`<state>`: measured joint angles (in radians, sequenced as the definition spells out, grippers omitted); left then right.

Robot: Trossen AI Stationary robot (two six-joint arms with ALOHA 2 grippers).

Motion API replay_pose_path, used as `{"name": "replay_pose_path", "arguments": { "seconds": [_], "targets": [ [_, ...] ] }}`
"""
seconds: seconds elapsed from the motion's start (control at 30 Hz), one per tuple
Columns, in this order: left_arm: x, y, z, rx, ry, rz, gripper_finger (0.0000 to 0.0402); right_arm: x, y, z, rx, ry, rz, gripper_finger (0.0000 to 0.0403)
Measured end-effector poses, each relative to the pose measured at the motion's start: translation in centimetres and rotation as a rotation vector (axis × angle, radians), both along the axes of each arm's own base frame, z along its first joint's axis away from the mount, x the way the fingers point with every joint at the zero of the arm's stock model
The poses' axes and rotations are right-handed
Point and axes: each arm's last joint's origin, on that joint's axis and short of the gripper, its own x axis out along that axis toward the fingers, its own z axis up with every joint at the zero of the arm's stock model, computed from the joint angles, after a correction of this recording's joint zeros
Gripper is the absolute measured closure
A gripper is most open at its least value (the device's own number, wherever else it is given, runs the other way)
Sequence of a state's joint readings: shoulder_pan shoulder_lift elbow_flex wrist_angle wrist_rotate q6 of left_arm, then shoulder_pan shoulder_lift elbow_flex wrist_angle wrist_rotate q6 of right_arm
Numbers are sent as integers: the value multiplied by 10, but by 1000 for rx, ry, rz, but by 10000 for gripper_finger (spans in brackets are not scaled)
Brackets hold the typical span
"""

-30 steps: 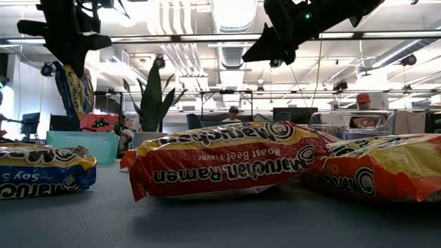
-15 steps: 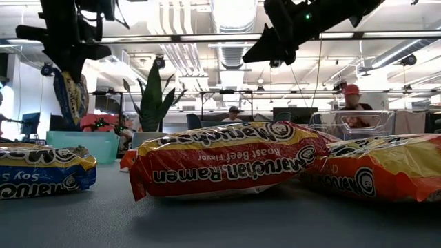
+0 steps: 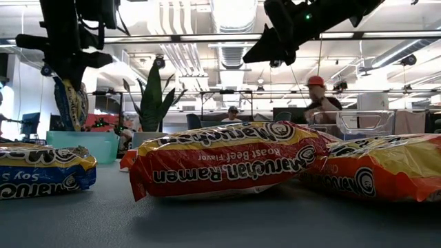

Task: Sort Maruchan noodles
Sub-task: Put the blue noodle pack into the green bin

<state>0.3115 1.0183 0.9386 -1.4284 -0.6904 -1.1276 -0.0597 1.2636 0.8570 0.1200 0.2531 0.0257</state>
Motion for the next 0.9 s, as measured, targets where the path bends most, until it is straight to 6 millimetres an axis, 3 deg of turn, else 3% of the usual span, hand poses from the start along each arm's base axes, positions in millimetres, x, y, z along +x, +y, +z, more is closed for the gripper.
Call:
{"name": "replay_pose_path", "arguments": {
  "seconds": [0.53,0.9],
  "targets": [
    [2,0,-27,-33,-12,24,341,0,0,-1,7,10,-3,394],
    [0,-1,-34,-52,-1,27,341,0,0,-1,7,10,-3,394]
  ]
}}
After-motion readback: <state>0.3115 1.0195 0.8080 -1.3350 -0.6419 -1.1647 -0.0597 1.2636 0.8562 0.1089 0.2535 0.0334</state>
